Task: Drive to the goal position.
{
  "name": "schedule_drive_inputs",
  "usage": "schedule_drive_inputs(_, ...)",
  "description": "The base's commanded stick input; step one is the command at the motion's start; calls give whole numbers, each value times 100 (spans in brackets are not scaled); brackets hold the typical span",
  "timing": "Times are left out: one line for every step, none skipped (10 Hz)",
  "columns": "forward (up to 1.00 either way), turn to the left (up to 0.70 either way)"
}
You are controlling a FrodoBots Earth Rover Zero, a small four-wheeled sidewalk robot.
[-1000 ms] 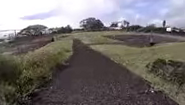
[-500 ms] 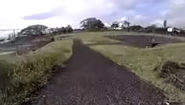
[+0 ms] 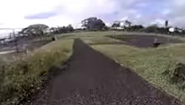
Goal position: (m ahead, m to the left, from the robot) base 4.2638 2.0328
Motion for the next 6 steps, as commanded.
schedule_drive_inputs(50, 0)
schedule_drive_inputs(50, 0)
schedule_drive_inputs(50, 0)
schedule_drive_inputs(50, 0)
schedule_drive_inputs(50, 0)
schedule_drive_inputs(50, 0)
